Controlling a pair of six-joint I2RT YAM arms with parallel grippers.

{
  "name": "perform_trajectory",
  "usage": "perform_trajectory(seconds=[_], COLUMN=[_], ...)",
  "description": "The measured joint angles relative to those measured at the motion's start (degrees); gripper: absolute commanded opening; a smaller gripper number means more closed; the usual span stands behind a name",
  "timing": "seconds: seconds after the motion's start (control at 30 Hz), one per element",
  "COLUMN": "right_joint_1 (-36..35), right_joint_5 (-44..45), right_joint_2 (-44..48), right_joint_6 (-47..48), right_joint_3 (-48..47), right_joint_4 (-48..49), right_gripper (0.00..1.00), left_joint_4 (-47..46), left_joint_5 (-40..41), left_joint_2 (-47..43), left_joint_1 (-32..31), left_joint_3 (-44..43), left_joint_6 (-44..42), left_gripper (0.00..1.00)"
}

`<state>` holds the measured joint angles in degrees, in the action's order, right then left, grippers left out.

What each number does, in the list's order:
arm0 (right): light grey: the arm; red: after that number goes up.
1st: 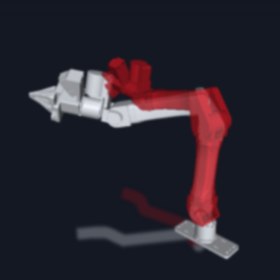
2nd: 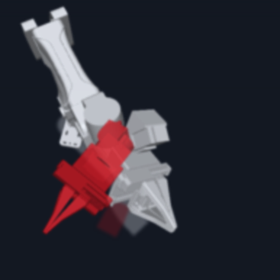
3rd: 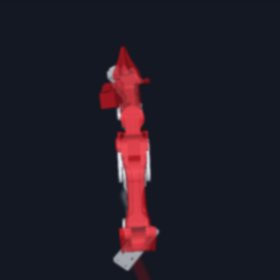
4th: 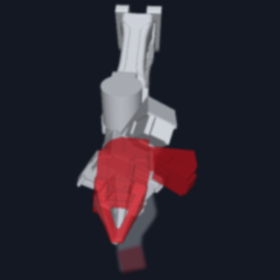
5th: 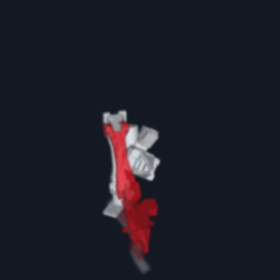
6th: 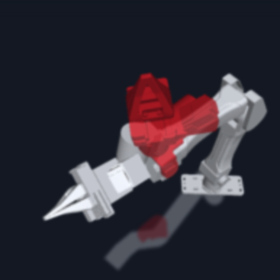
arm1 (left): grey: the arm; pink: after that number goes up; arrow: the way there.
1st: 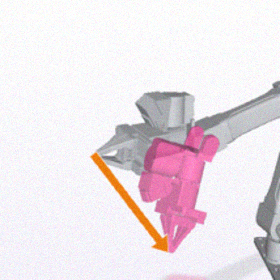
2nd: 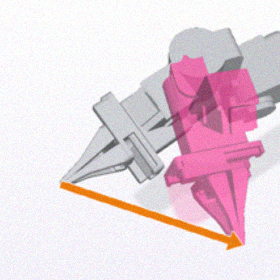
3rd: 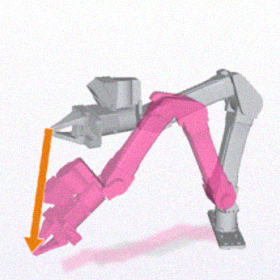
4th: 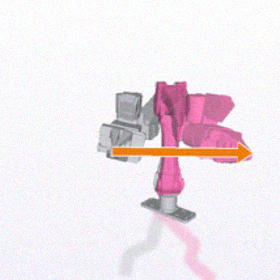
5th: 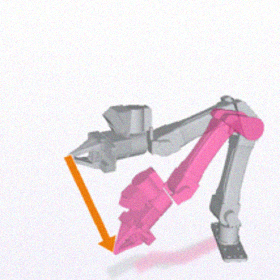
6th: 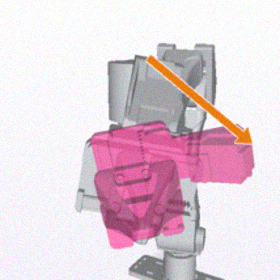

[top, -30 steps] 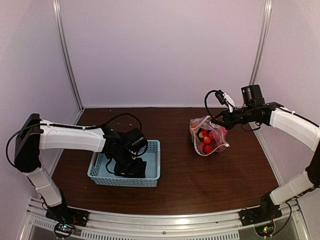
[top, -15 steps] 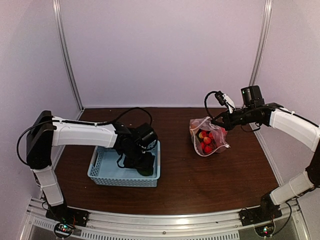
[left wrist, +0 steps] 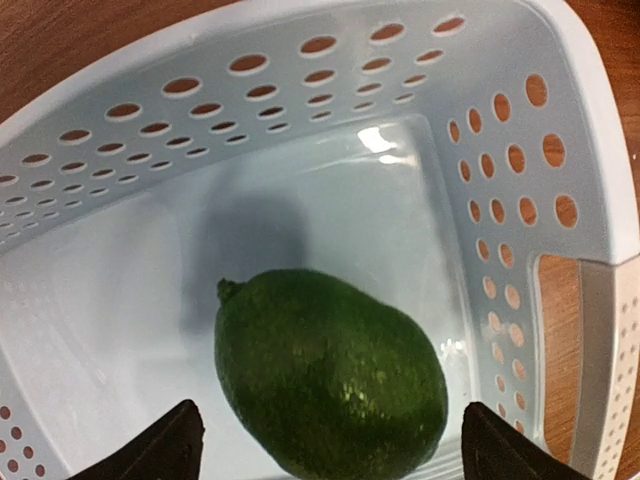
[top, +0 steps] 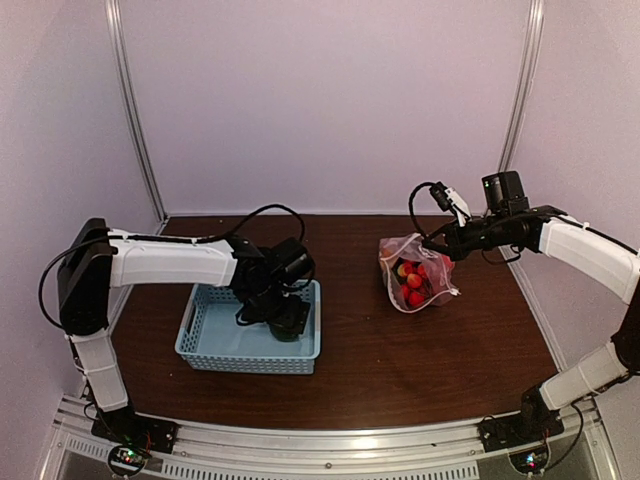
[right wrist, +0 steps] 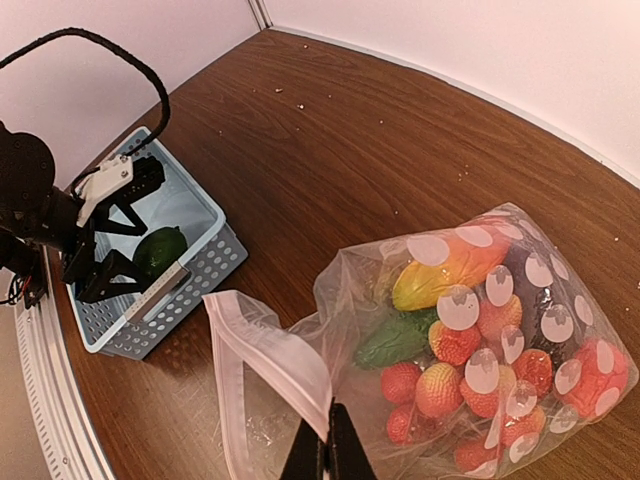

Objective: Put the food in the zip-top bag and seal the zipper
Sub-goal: Place the fake fruit in the bin, then pick up the fake fruit from the bin.

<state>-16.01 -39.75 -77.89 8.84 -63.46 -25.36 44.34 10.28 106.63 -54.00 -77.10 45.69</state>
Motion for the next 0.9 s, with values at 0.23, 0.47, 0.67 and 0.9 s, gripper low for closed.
perform_trajectory(seconds=[0.23, 0.47, 0.67, 0.9], right_joint_1=[0.02, 0.04, 0.11, 0.15], right_joint_5=[-0.04, -0.09, -0.11, -0.2], right_joint_2=[0.0, 0.0, 0.0, 0.0], right_joint_6=[0.0, 0.02, 0.0, 0.0], right_joint_3=[0.02, 0.11, 0.11, 0.11], right_joint_4=[0.0, 0.0, 0.0, 0.02], right_gripper=[0.0, 0.0, 0.0, 0.0], left_joint_4=[-5.79, -8.39, -7.96, -5.44], left_joint_5=[-2.21, -4.61, -4.44, -3.63], left_joint_2=[-0.02, 0.31, 0.17, -4.44], left_joint_1=[0.92, 2.56, 2.58, 2.58], left_joint_3=[3.21, 3.76, 3.74, 4.07], left_joint_6=[4.59, 6.32, 5.9, 4.68], left_gripper=[0.81, 0.7, 0.63, 0.59])
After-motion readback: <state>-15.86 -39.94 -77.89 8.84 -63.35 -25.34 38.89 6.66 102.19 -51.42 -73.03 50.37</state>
